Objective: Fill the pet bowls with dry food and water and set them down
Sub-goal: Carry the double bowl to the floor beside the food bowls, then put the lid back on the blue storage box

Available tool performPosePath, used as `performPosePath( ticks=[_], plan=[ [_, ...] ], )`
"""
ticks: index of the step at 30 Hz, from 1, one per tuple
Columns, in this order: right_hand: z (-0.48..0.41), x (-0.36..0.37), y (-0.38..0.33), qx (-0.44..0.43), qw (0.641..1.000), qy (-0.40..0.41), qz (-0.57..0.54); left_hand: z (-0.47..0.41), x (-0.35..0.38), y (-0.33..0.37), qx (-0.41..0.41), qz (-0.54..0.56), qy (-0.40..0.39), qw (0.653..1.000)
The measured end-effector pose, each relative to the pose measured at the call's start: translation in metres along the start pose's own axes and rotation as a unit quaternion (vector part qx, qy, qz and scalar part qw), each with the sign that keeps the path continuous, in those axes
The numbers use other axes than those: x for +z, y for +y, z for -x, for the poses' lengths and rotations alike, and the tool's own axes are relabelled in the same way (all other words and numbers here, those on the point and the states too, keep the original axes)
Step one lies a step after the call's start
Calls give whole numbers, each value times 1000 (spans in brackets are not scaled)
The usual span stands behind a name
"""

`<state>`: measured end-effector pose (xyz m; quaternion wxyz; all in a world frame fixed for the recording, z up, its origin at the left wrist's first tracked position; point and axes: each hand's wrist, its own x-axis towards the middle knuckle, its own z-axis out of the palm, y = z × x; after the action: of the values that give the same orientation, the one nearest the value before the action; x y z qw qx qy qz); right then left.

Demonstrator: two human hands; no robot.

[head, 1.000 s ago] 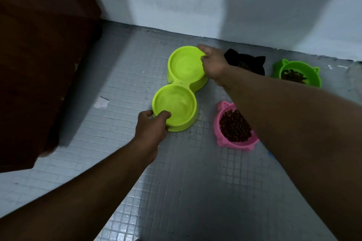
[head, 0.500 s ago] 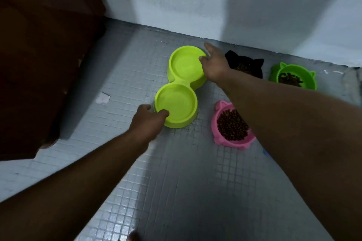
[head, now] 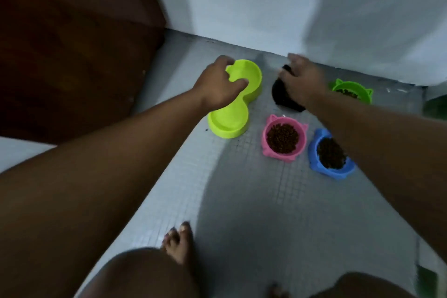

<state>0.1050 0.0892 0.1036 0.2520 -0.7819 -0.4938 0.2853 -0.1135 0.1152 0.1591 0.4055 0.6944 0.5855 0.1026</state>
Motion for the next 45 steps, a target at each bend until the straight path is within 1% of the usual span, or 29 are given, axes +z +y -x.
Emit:
performPosePath(
  ticks=[4,8,11,17,21,27,30,34,39,45],
  plan=[
    [47,-73,-36,40,998,21,-51,38,-40,46,-4,-11,-13,1000],
    [102,-150,-85,55,996,10,-72,89,-85,104,-17,-20,-23,999],
    [148,-206,-129,78,992,12,-97,137,-119,154,-25,-4,-21,999],
    [240,-315,-213,100,983,30,-152,234,-179,249,-4,6,-24,1000],
    [300,-358,-252,105,976,49,-182,287,-207,279,16,-6,-23,1000],
    [395,-381,-283,104,970,85,-203,359,-241,289,34,23,-13,999],
    [449,-387,-293,110,966,121,-199,401,-247,283,77,19,-46,996],
    [529,-389,-305,125,962,187,-158,461,-255,273,123,42,-78,988],
    [617,-374,-341,123,948,238,-174,533,-277,266,171,54,-125,976],
    [690,-366,-362,112,934,278,-195,589,-291,271,181,67,-113,975]
  ],
)
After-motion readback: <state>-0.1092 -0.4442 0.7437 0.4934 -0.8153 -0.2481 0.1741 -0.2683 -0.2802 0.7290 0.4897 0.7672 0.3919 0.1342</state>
